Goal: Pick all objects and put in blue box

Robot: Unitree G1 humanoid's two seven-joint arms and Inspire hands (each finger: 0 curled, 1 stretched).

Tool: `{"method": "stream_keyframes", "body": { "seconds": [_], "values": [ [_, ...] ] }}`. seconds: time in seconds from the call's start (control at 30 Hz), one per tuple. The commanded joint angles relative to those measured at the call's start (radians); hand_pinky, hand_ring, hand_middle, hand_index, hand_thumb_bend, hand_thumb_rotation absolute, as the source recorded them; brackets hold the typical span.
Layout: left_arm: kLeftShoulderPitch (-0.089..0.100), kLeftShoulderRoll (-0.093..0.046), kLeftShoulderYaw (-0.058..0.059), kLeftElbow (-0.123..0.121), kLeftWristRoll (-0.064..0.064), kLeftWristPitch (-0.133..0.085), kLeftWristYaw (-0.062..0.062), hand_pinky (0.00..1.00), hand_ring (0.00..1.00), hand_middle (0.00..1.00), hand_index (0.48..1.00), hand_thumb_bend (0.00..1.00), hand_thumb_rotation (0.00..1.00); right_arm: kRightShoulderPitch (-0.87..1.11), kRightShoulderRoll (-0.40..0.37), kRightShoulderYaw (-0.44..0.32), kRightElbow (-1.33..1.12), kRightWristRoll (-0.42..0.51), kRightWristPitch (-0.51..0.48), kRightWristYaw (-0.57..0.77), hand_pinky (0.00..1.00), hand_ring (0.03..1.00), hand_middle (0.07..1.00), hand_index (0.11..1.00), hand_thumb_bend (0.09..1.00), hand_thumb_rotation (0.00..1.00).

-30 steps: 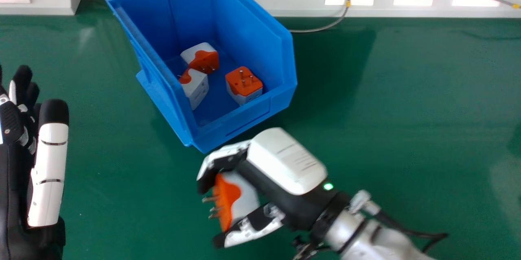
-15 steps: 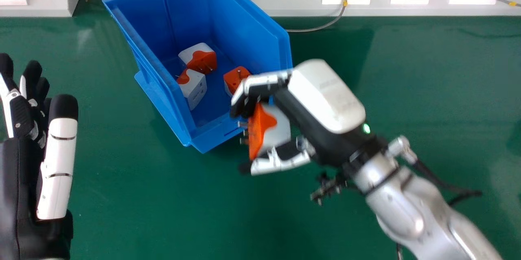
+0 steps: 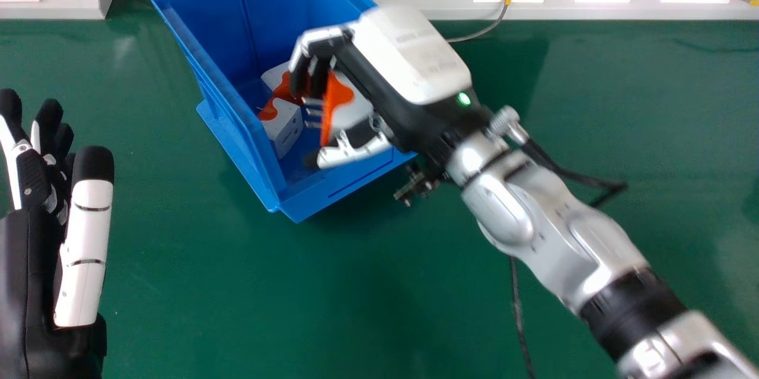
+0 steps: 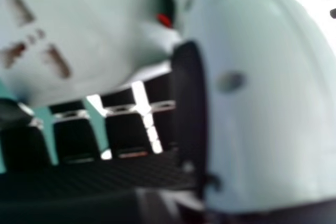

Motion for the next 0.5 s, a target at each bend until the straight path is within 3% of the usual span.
{"method": "stream_keyframes", "body": {
  "seconds": [0.0,0.27,0.37,0.47],
  "values": [
    [0.011,0.006,0.003,-0.027,0.002,-0.018,-0.004,1.00,1.00,1.00,1.000,0.62,0.84,-0.106,0.038,0.007,0.068,0.002,0.005,-0.050,0.11,0.158,0.412,0.500,0.506,0.00],
    [0.035,-0.003,-0.007,-0.050,0.003,-0.018,0.001,1.00,1.00,1.00,1.000,0.64,0.84,-0.325,0.141,0.020,0.380,0.019,0.045,-0.108,0.14,0.201,0.414,0.507,0.508,0.00],
    [0.044,-0.004,-0.008,-0.056,-0.001,-0.017,0.001,1.00,1.00,1.00,1.000,0.64,0.84,-0.399,0.175,0.036,0.470,0.007,0.118,-0.083,0.15,0.215,0.424,0.504,0.509,0.00],
    [0.056,-0.008,-0.010,-0.063,0.007,-0.019,0.005,1.00,1.00,1.00,1.000,0.65,0.83,-0.440,0.196,0.059,0.534,-0.001,0.160,-0.081,0.18,0.260,0.446,0.493,0.511,0.00]
  ]
}}
